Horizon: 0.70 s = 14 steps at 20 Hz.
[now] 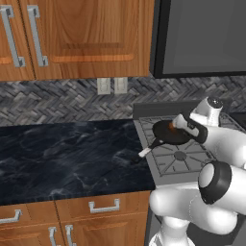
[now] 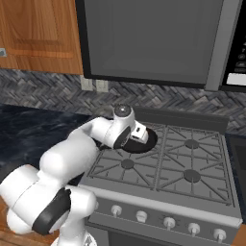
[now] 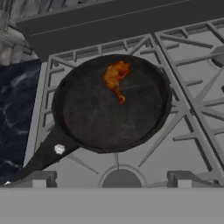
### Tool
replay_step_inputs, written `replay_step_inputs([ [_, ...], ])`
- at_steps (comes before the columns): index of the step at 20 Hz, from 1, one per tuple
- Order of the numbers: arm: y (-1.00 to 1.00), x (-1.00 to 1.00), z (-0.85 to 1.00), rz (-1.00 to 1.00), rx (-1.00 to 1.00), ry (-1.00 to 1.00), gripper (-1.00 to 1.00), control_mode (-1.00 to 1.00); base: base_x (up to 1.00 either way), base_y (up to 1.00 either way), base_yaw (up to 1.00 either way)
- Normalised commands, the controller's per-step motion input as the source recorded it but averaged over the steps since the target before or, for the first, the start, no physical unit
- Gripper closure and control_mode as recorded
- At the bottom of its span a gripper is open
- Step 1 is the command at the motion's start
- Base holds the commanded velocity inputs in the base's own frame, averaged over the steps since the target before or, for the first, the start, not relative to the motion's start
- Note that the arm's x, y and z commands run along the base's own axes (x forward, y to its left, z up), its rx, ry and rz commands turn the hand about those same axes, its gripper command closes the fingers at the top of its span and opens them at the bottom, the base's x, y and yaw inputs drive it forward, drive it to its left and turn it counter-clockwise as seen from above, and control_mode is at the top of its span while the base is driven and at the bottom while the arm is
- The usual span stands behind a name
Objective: Take the chicken drumsticks from the pan and place one on each plate on the dining counter.
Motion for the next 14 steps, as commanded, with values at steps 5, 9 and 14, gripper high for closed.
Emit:
replay_step_inputs([
  [5,0.0,0.56,-0.46,-0.08,0.0,0.08,-1.0,-1.0,0.0,0.0,0.0],
  [9,0.0,0.59,-0.3,-0.07,0.0,0.01,-1.0,-1.0,0.0,0.0,0.0],
  [14,-0.01,0.6,-0.28,-0.04,0.0,0.0,-1.0,-1.0,0.0,0.0,0.0],
])
